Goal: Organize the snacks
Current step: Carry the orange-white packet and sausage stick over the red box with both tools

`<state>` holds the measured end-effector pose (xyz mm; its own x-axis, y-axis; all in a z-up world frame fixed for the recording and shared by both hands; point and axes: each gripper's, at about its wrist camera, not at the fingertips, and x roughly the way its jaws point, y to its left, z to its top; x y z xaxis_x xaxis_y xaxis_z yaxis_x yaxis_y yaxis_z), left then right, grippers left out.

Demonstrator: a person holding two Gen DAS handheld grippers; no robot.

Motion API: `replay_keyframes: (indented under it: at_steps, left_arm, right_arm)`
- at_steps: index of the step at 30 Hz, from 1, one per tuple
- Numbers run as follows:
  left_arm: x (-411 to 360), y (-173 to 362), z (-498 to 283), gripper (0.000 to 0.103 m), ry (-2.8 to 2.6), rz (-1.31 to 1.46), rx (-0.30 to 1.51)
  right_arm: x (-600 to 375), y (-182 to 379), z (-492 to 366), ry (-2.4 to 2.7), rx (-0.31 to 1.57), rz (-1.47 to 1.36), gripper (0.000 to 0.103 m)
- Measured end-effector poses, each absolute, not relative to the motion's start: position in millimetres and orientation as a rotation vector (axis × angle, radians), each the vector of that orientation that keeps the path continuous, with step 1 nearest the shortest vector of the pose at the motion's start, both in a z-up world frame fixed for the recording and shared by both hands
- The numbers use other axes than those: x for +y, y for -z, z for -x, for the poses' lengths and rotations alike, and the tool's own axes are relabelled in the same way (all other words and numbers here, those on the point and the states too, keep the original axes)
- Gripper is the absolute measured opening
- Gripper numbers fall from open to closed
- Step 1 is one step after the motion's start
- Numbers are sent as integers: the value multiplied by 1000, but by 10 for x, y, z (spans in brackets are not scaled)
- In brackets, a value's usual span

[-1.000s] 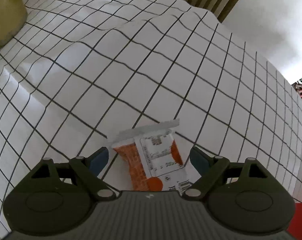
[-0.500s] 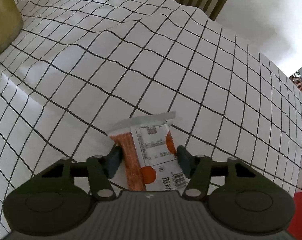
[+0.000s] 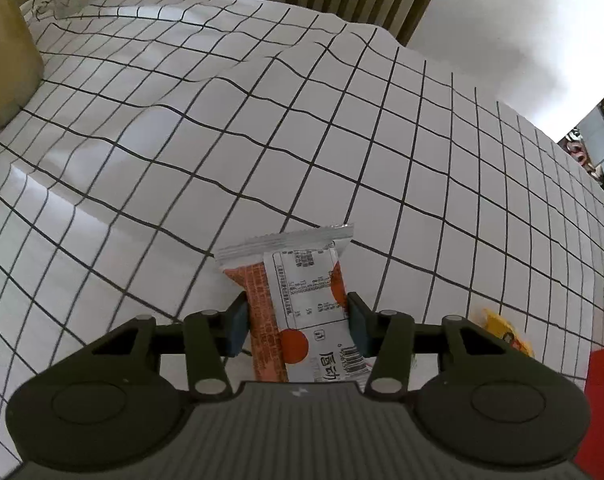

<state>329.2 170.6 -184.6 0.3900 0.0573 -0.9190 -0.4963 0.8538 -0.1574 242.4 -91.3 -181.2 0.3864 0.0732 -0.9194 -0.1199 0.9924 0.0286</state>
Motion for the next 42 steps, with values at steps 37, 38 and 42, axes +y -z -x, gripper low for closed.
replay_keyframes:
  at_steps: [37,38,42]
  left_arm:
    - [-112,578,-2361,49,57,254,1056]
    - [-200,561,-2355,49,67,249,1058]
    - [-533,502,-2327,49,108,225,1066]
  right_arm:
    - [-2418,471,-1630,-362,936,-35,9]
    - [-2489,458,-1623,-360,933,-36,9]
    - [-2763,405,-1619,-344,921,-40,9]
